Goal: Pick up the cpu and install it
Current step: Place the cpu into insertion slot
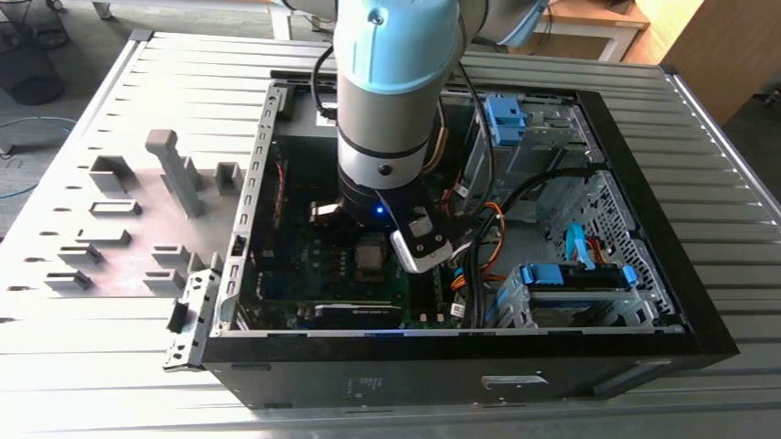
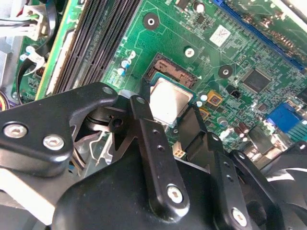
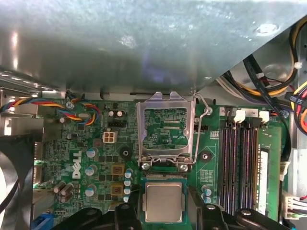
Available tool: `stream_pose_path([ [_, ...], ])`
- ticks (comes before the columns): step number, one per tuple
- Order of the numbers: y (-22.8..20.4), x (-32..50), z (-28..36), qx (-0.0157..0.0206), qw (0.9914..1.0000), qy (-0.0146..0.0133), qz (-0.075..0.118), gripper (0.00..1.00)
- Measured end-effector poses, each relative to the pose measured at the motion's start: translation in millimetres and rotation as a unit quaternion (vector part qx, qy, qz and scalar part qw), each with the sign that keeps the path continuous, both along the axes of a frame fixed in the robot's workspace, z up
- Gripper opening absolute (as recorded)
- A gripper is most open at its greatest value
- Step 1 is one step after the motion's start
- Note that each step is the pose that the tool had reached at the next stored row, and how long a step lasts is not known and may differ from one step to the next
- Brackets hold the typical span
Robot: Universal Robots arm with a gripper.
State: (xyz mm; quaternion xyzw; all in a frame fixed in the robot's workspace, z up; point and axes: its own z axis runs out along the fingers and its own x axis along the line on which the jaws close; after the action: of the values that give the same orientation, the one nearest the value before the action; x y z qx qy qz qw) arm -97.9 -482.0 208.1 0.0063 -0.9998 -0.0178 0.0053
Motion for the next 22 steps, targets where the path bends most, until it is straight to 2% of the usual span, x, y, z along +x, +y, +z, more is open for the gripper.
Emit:
stream_pose_path([
  [6, -1.5, -0.1, -0.8, 0.0001, 1.0, 0.0, 0.0, 0.47],
  [15, -4.2, -0.1, -10.7, 0.0001, 1.0, -0.0001, 0.0, 0.47],
  [22, -4.4, 0.2, -14.5, 0.0, 1.0, 0.0, -0.001, 0.47],
])
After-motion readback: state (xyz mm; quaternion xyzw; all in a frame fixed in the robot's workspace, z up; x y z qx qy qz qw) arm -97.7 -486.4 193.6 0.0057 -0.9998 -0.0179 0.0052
